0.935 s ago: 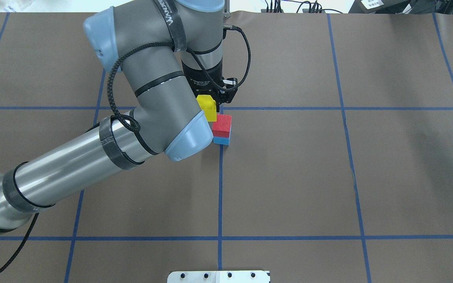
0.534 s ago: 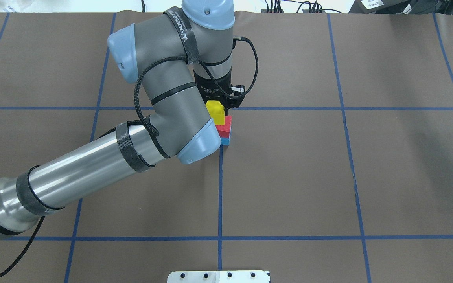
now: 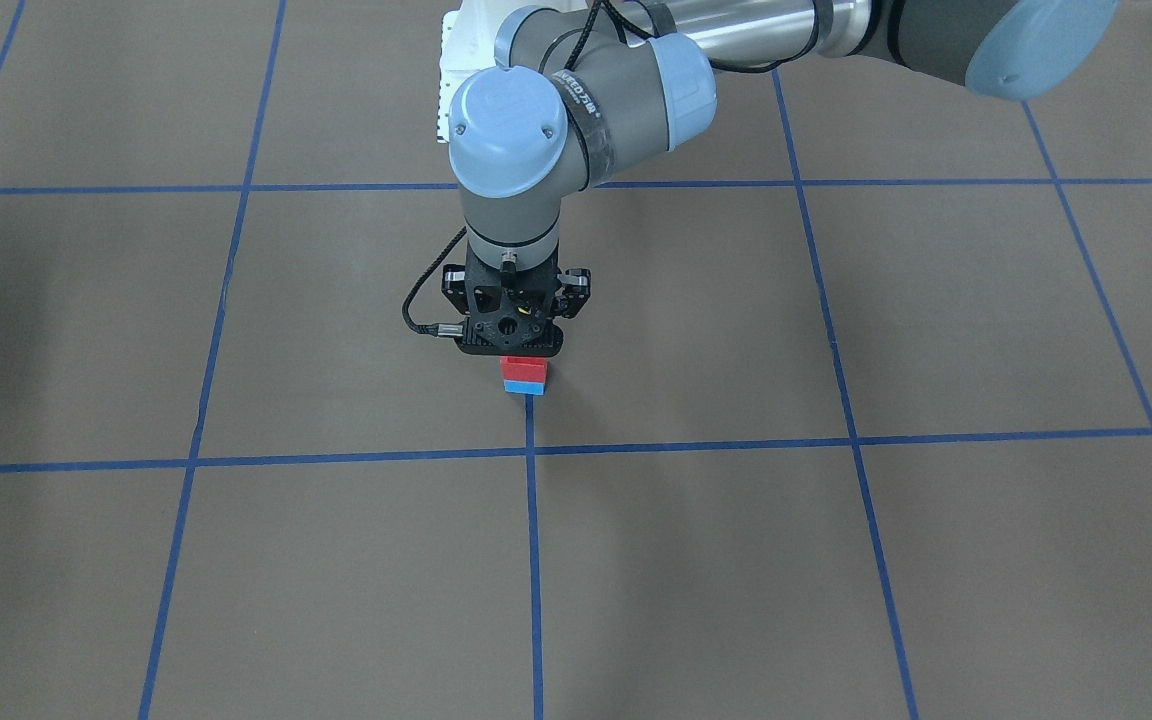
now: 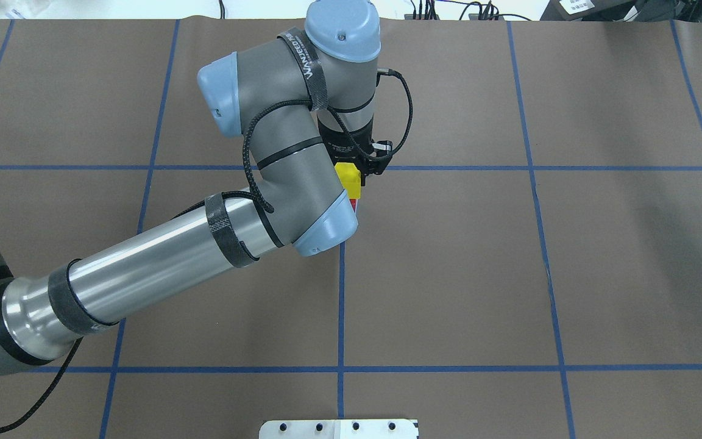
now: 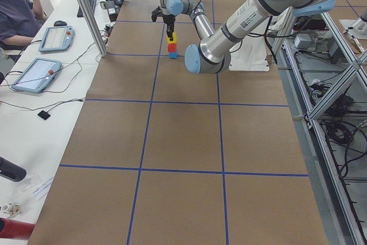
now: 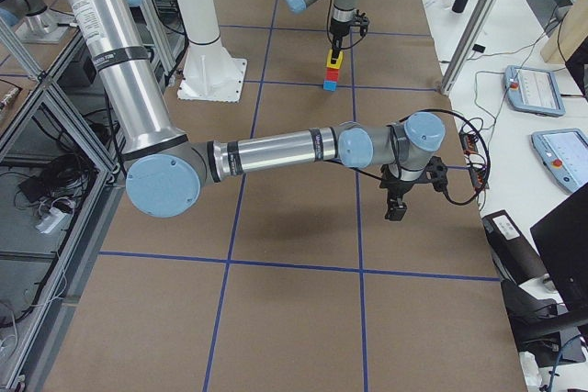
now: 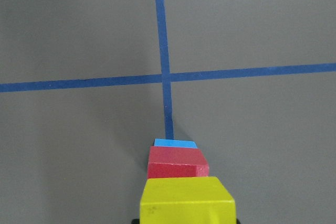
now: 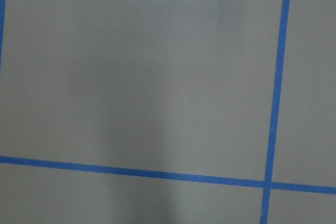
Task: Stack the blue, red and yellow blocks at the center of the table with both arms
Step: 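Lower the yellow cube onto the red cube with the left gripper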
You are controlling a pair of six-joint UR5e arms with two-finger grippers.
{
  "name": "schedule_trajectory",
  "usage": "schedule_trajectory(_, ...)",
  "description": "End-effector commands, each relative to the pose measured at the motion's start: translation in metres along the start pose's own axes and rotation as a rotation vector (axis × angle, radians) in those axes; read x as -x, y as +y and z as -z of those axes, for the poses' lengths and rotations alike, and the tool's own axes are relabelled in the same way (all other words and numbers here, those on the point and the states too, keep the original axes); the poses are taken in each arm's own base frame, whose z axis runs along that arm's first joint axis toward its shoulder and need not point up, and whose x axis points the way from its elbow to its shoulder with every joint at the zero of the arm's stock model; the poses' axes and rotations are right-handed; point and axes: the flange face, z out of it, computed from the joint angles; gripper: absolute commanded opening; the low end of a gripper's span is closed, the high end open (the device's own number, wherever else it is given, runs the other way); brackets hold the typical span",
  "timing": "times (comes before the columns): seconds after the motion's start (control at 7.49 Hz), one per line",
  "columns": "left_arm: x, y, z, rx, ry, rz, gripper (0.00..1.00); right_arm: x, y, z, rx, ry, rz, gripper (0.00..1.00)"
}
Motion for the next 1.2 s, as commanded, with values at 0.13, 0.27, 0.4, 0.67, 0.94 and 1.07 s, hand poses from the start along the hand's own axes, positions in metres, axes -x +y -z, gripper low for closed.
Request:
schedule_trajectory(0.13, 0.0027, -0.0015, -0.0047, 0.004, -0.007, 0.002, 0.00, 0.0003, -0.0004, 0.0002, 0.001, -0.001, 0.001, 0.99)
schedule_trajectory(0.27, 0.0023, -0.0010, -0.0060, 0.006, -0.008, 0.002, 0.00, 0.0003, -0.0004, 0.0002, 0.001, -0.001, 0.001, 0.99)
schedule_trajectory(0.4, 0.0031, -0.0011, -0.0069, 0.006, -0.009, 0.002, 0.00, 0.0003, -0.0004, 0.0002, 0.001, -0.001, 0.001, 0.99)
schedule_trajectory(0.67, 0.0024, -0.0035, -0.0103, 0.005, -0.003, -0.002, 0.00, 0.0010, -0.0005, 0.0008, -0.002, -0.001, 0.005, 0.99)
schedule_trajectory(0.94, 0.0037, -0.0041, -0.0125, 0.007, -0.007, 0.000, 0.00, 0.0010, -0.0005, 0.0008, -0.002, -0.001, 0.005, 0.99)
schedule_trajectory(1.07, 0.0036, -0.0048, -0.0136, 0.008, -0.009, 0.001, 0.00, 0.0005, -0.0005, 0.0003, 0.000, -0.001, 0.004, 0.99)
